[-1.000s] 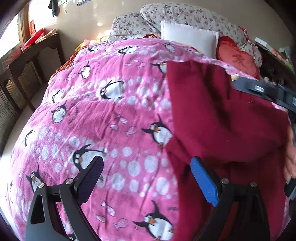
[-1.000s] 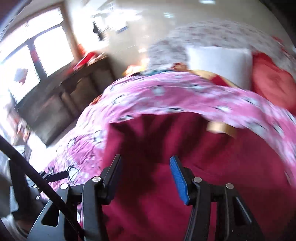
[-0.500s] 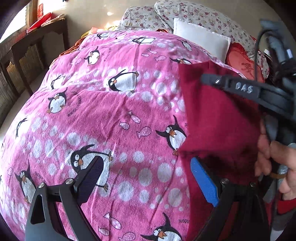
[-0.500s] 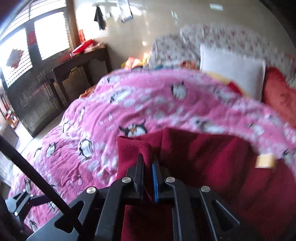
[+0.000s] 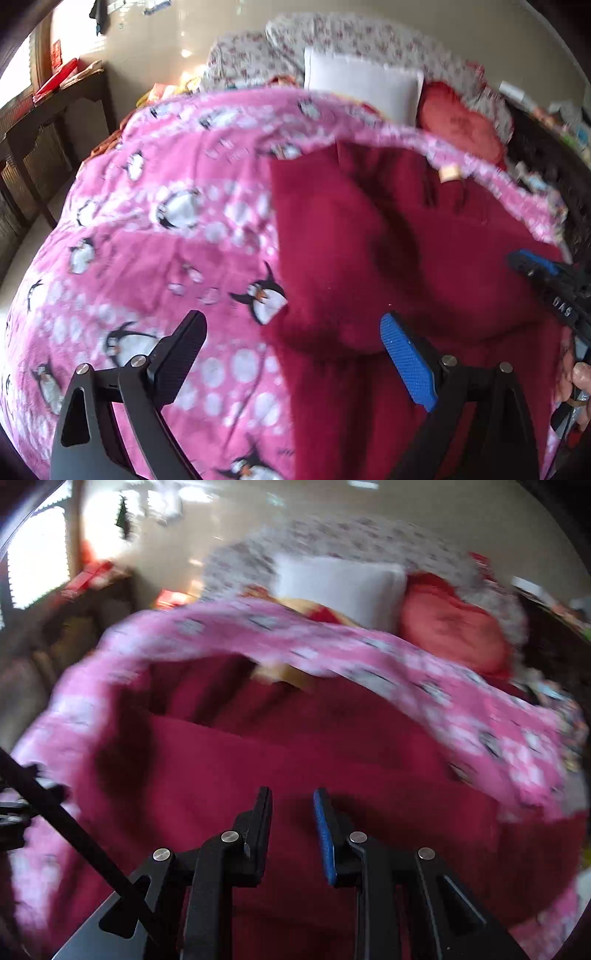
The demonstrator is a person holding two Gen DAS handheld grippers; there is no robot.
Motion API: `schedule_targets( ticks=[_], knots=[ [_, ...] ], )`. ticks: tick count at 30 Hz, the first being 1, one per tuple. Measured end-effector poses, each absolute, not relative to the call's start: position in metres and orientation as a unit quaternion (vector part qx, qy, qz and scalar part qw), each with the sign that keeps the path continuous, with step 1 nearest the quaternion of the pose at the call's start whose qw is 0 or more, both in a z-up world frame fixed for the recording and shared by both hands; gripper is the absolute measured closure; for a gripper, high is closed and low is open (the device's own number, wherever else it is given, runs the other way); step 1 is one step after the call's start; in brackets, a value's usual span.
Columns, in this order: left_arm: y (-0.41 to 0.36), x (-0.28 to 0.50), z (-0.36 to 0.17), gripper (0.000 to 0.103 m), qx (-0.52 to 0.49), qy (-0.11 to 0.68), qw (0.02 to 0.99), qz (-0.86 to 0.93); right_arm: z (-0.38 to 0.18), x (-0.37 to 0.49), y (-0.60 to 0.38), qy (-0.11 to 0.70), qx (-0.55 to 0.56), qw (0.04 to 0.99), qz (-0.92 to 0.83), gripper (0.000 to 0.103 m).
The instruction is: Fold small clothes
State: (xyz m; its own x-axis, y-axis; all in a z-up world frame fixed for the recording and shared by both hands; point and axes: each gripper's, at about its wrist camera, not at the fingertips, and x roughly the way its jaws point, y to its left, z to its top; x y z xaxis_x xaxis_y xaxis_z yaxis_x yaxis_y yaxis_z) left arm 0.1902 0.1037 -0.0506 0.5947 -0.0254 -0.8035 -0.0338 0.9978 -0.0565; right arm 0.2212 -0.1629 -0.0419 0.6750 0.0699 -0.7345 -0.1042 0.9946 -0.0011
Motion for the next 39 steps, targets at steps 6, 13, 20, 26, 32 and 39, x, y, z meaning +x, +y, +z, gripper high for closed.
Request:
schedule_targets(
  ticks=[6, 13, 20, 26, 32, 39],
  knots=[
    [0.102, 0.204, -0.08, 0.008, -0.032, 0.493, 0.869, 0.027, -0.034, 0.22, -0.182, 0.38, 0.029, 0.923, 0.056, 0.082],
    [0.093, 0.182, -0.051, 0.008, -0.028, 0.464, 0.885, 0.023, -0.047, 0.179, -0.242, 0.387, 0.054, 0.92, -0.015, 0.059],
    [0.067, 0.154, -0.019, 0.008, -0.011, 0.437, 0.899, -0.019, -0.032, 0.132, -0.321, 0.34, 0.207, 0.917, -0.001, 0.039],
    [0.06, 0.147, -0.012, 0.008, -0.007, 0.434, 0.9, -0.036, -0.065, 0.083, -0.445, 0.361, 0.293, 0.865, -0.19, 0.033],
    [0.065, 0.152, -0.021, 0.008, -0.012, 0.452, 0.892, -0.023, -0.099, 0.086, -0.508, 0.325, 0.395, 0.832, -0.213, 0.032],
    [0.094, 0.147, -0.017, 0.008, -0.036, 0.449, 0.893, -0.008, -0.087, 0.101, -0.515, 0.236, 0.47, 0.839, -0.144, 0.092]
  ],
)
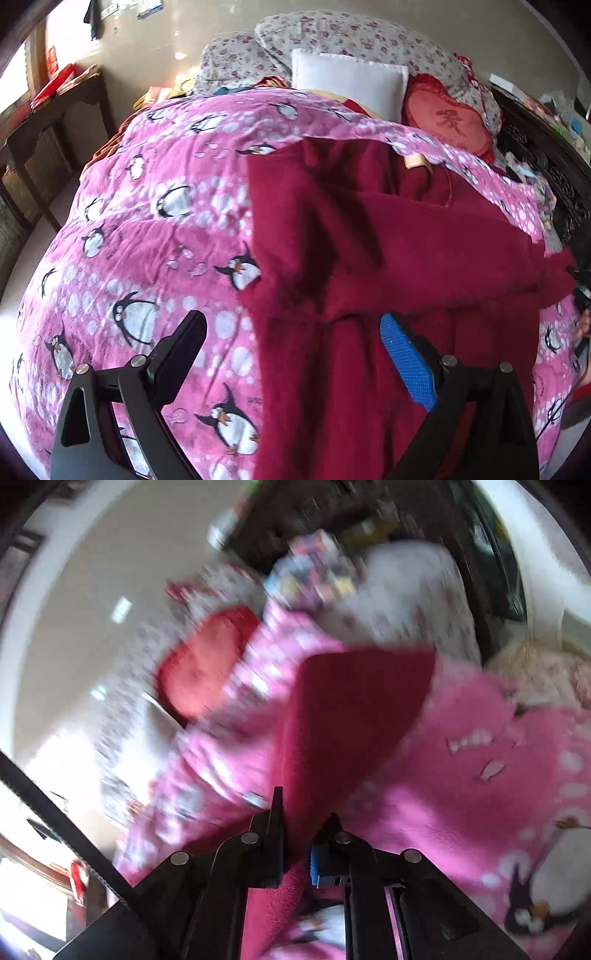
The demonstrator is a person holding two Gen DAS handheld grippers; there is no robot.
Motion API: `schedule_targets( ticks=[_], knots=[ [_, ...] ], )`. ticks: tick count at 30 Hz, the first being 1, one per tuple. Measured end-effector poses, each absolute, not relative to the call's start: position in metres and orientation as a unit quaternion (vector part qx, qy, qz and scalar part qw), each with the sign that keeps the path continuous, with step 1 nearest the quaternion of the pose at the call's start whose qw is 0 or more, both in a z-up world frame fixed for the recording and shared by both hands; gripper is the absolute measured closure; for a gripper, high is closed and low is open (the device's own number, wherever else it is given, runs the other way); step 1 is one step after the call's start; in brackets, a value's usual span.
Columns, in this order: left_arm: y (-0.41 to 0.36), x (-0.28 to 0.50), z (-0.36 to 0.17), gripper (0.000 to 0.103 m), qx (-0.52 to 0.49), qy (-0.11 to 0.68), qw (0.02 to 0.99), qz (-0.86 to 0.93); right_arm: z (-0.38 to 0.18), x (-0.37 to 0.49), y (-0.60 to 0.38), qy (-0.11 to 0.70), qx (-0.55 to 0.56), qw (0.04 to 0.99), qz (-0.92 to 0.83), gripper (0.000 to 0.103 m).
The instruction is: Fold small clothes
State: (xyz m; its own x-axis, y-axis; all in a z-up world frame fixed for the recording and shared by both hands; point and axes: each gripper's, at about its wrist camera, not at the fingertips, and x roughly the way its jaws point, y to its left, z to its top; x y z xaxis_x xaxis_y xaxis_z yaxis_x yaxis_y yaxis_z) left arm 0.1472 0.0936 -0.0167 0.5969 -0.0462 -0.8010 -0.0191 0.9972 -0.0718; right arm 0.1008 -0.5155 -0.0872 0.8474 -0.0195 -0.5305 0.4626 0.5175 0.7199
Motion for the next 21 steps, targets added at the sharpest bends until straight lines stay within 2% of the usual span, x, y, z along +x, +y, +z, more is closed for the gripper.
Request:
schedule_targets(
  ticks=[4, 7, 11, 15, 18, 20, 21],
  knots=[
    [0.111, 0.145, -0.01, 0.008, -0.049, 0.444, 0.895, -0.004, -0.004, 0.078, -0.475, 0.181, 0.393, 0.895, -0.106, 0.092],
    [0.127, 0.14, 0.001, 0.008, -0.065, 0.43, 0.901, 0.002, 0.075, 0.077, -0.41, 0.147, 0.307, 0.94, -0.035, 0.092],
    [0.148, 0.134, 0.012, 0.008, -0.093, 0.418, 0.904, 0.007, 0.118, 0.095, -0.304, 0.147, 0.223, 0.961, 0.065, 0.092],
    [0.164, 0.131, 0.013, 0.008, -0.103, 0.412, 0.905, 0.016, 0.094, 0.138, -0.189, 0.211, 0.158, 0.951, 0.16, 0.092],
    [0.174, 0.133, 0.006, 0.008, -0.113, 0.417, 0.902, 0.023, 0.046, 0.171, -0.111, 0.27, 0.109, 0.936, 0.198, 0.092],
    [0.177, 0.138, -0.001, 0.008, -0.119, 0.425, 0.897, 0.023, 0.004, 0.193, -0.069, 0.325, 0.086, 0.916, 0.222, 0.089],
    [0.177, 0.139, -0.003, 0.008, -0.119, 0.426, 0.896, 0.022, -0.014, 0.2, -0.054, 0.355, 0.072, 0.904, 0.228, 0.08]
  ],
)
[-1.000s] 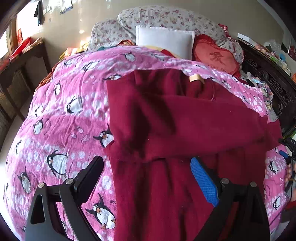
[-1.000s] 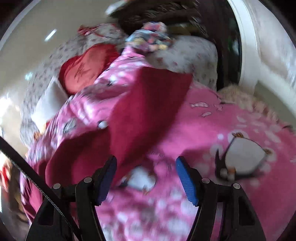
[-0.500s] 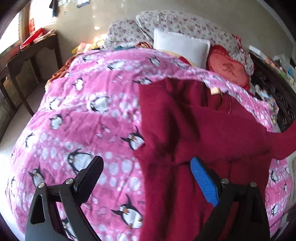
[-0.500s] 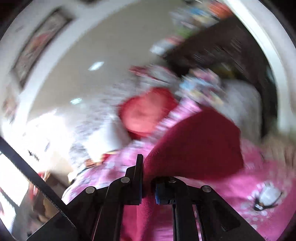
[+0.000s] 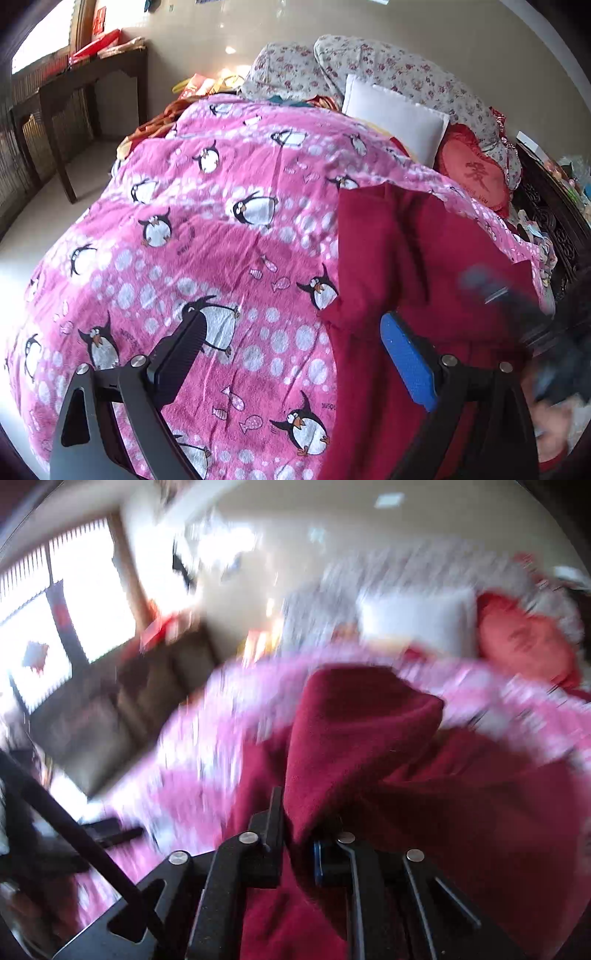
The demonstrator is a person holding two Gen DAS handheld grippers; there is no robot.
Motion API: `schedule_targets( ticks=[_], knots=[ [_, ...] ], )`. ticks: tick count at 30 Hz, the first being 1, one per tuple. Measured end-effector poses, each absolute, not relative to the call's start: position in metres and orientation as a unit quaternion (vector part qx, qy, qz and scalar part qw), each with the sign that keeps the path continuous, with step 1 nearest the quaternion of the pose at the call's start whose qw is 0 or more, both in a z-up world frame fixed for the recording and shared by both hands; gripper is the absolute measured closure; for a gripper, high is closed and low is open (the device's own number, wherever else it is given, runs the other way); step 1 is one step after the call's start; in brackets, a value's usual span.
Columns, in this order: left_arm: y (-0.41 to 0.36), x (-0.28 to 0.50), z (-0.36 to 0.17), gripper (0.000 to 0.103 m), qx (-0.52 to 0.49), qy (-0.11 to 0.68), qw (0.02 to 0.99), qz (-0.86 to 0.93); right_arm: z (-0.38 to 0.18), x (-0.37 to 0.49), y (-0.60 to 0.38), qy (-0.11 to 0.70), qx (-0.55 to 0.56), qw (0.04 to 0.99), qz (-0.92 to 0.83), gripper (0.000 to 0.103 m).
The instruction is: Fold small clothes
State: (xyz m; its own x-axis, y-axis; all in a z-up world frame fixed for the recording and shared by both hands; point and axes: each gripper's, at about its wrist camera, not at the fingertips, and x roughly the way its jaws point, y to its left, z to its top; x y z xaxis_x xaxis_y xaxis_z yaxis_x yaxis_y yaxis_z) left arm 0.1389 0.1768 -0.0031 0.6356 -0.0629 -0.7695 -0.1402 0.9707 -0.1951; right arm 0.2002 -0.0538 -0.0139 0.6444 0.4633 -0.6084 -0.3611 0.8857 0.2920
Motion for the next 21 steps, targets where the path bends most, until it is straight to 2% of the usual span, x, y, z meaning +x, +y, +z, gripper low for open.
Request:
schedule_targets(
  ticks=[1, 3, 5, 6, 7, 15, 20, 21],
  knots=[
    [0.176, 0.141, -0.006, 0.008, -0.118, 0.428, 0.896, 0.019, -0.032, 0.211, -0.043, 0.391, 0.06, 0.888, 0.233, 0.063],
    [0.174, 0.143, -0.009, 0.008, -0.116, 0.429, 0.896, 0.016, -0.053, 0.211, -0.036, 0.438, 0.057, 0.863, 0.245, 0.06],
    [0.17, 0.146, -0.012, 0.008, -0.117, 0.428, 0.896, 0.009, -0.047, 0.196, -0.05, 0.417, 0.067, 0.872, 0.248, 0.057],
    [0.167, 0.148, -0.013, 0.008, -0.118, 0.429, 0.896, 0.006, -0.041, 0.189, -0.061, 0.403, 0.075, 0.879, 0.244, 0.042],
    [0.164, 0.149, -0.013, 0.008, -0.12, 0.429, 0.895, 0.002, -0.033, 0.181, -0.075, 0.383, 0.091, 0.887, 0.24, 0.033],
    [0.125, 0.171, -0.011, 0.008, -0.115, 0.433, 0.894, -0.025, -0.019, 0.181, -0.138, 0.34, 0.152, 0.904, 0.21, 0.031],
    [0.136, 0.156, -0.008, 0.008, -0.076, 0.426, 0.901, 0.005, -0.039, 0.233, -0.107, 0.383, 0.193, 0.874, 0.229, 0.032],
    [0.145, 0.154, -0.008, 0.008, -0.074, 0.427, 0.901, 0.013, -0.045, 0.243, -0.103, 0.393, 0.21, 0.867, 0.224, 0.038]
  ],
)
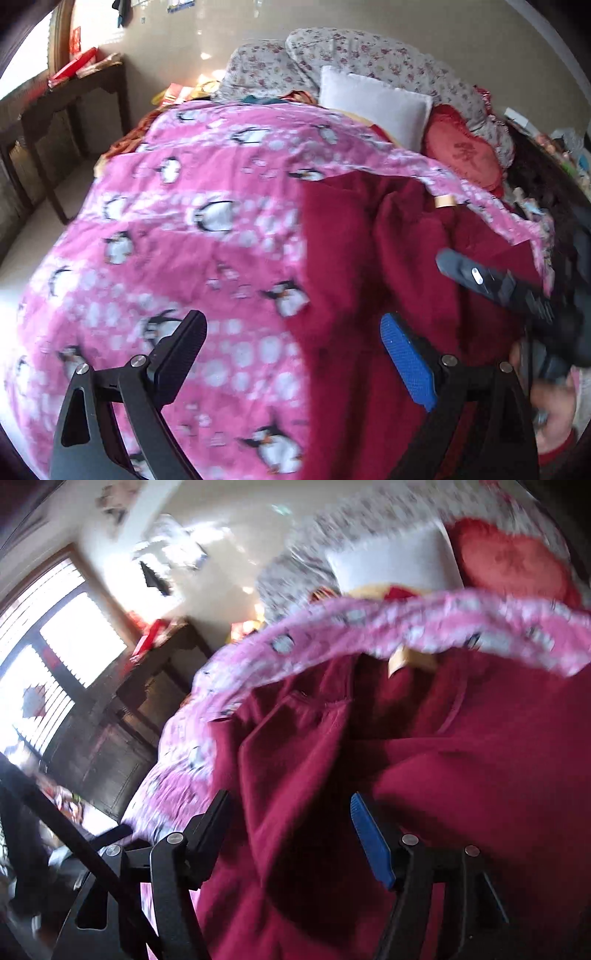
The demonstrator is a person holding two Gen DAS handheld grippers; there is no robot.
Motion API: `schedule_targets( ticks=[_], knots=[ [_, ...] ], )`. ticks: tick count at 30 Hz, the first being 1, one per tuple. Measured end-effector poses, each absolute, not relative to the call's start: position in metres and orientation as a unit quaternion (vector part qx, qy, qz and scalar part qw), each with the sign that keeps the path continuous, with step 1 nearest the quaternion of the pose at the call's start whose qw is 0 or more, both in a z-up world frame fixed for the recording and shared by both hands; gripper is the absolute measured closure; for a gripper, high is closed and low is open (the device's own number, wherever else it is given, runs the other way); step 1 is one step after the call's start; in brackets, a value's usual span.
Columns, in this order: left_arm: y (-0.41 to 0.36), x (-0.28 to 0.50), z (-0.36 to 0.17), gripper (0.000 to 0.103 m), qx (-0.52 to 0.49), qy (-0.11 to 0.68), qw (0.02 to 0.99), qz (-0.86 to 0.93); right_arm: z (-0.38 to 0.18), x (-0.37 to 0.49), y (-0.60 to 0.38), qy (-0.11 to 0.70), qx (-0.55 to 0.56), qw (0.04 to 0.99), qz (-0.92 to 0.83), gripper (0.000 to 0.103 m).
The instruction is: Fold small clothes
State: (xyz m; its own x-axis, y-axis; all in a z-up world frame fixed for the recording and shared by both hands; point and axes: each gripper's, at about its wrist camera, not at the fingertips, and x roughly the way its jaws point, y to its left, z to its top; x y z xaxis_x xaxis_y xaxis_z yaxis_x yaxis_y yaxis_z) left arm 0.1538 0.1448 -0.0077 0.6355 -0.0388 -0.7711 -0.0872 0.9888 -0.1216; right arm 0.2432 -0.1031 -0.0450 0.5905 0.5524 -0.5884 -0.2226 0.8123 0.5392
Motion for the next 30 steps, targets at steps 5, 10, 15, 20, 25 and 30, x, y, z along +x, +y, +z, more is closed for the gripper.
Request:
schedule_targets(
  ticks=[5, 10, 15, 20, 25, 30],
  knots=[
    [0.187, 0.144, -0.007, 0.008, -0.109, 0.417, 0.902, 0.031, -0.023, 0.225, -0.064, 0.351, 0.213, 0.844, 0.345, 0.042],
    [0.2, 0.148, -0.015, 0.008, -0.16, 0.424, 0.891, 0.003, -0.017, 0.2, -0.075, 0.36, 0.226, 0.825, 0.373, 0.041],
    [0.183, 0.163, -0.028, 0.008, -0.141, 0.443, 0.885, -0.012, -0.008, 0.171, -0.152, 0.335, 0.221, 0.871, 0.283, 0.04],
    [0.182, 0.181, -0.048, 0.005, -0.136, 0.462, 0.877, -0.005, -0.002, 0.149, -0.228, 0.302, 0.189, 0.921, 0.157, 0.025],
    [0.17, 0.198, -0.078, 0.006, -0.122, 0.499, 0.858, -0.008, -0.014, 0.156, -0.281, 0.313, 0.208, 0.923, 0.083, 0.025],
    [0.154, 0.201, -0.066, 0.083, -0.133, 0.501, 0.853, -0.06, -0.028, 0.181, -0.28, 0.341, 0.189, 0.918, 0.07, 0.055]
  ],
)
